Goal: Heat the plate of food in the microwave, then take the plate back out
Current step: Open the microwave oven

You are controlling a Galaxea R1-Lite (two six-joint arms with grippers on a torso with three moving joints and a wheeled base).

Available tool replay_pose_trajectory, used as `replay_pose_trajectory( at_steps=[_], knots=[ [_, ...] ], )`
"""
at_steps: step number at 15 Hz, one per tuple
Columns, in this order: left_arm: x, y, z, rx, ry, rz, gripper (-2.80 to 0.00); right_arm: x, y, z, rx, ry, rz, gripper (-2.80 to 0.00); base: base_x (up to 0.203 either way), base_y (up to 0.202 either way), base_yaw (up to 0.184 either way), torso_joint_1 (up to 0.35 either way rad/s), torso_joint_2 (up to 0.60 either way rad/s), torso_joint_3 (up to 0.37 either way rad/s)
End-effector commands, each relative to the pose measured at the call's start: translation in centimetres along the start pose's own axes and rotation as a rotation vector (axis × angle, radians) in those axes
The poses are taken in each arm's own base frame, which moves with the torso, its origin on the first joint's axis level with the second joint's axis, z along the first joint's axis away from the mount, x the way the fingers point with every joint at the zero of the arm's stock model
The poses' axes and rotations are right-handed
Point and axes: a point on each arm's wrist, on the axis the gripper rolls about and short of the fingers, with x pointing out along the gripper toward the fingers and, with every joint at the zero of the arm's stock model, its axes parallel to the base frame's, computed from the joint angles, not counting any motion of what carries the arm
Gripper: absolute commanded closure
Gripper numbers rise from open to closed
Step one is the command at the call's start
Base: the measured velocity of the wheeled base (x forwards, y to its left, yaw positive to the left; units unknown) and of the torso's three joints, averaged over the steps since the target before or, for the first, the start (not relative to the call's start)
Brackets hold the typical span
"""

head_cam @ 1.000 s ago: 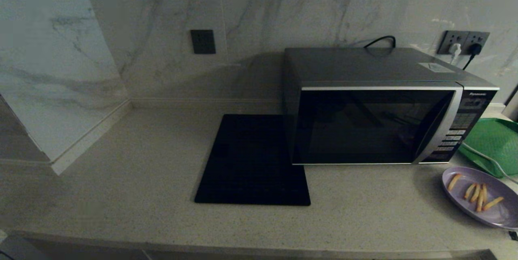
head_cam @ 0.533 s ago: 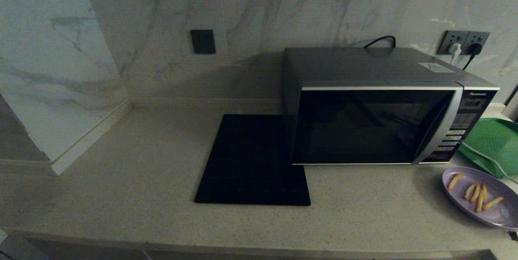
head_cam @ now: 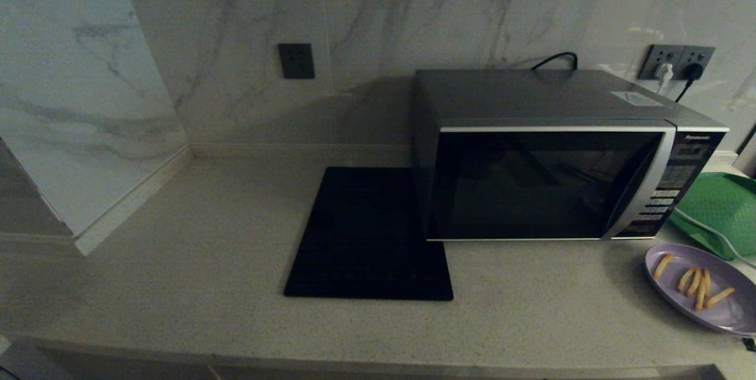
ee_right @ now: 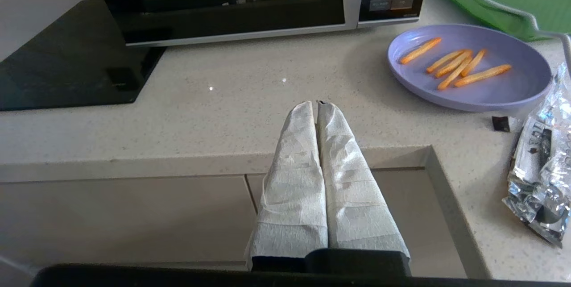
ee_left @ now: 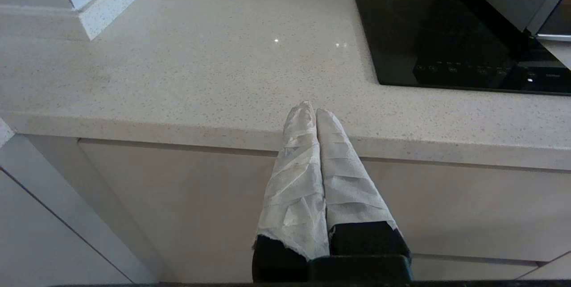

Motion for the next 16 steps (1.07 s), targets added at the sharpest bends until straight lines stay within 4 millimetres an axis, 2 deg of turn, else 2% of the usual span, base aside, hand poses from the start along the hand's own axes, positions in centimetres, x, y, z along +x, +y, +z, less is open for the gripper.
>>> replay_pose_trajectory(
  at_steps=[1,3,5,7,9,11,12,13,16],
  knots=[
    [0.0,0.0,0.0,-0.001,-0.002,0.0,0.0,-0.2,0.1,0.8,0.003,-0.026,0.004,0.0,0.0,0.0,0.0,0.0,0.0,0.0],
    [0.0,0.0,0.0,-0.001,0.0,0.0,0.0,-1.3,0.4,3.5,0.011,-0.086,0.013,0.0,0.0,0.0,0.0,0.0,0.0,0.0],
    [0.0,0.0,0.0,0.0,0.001,0.001,0.0,-3.4,0.9,7.8,0.016,-0.158,0.021,0.0,0.0,0.0,0.0,0.0,0.0,0.0],
    [0.0,0.0,0.0,0.001,0.001,0.0,0.0,-5.7,1.4,12.7,0.021,-0.242,0.025,0.0,0.0,0.0,0.0,0.0,0.0,0.0],
    [0.0,0.0,0.0,0.001,0.003,0.0,0.0,-8.1,2.1,18.8,0.033,-0.329,0.021,0.0,0.0,0.0,0.0,0.0,0.0,0.0],
    [0.0,0.0,0.0,0.001,0.003,0.0,0.0,-9.2,2.8,24.1,0.045,-0.324,0.005,0.0,0.0,0.0,0.0,0.0,0.0,0.0],
    [0.0,0.0,0.0,0.001,0.003,0.0,0.0,-7.7,3.2,26.6,0.059,-0.251,-0.013,0.0,0.0,0.0,0.0,0.0,0.0,0.0],
    [0.0,0.0,0.0,0.001,0.003,0.0,0.0,-5.6,3.6,28.2,0.074,-0.169,-0.045,0.0,0.0,0.0,0.0,0.0,0.0,0.0],
    [0.0,0.0,0.0,0.001,0.003,0.0,0.0,0.3,4.3,30.3,0.105,0.002,-0.248,0.0,0.0,0.0,0.0,0.0,0.0,0.0]
  ],
)
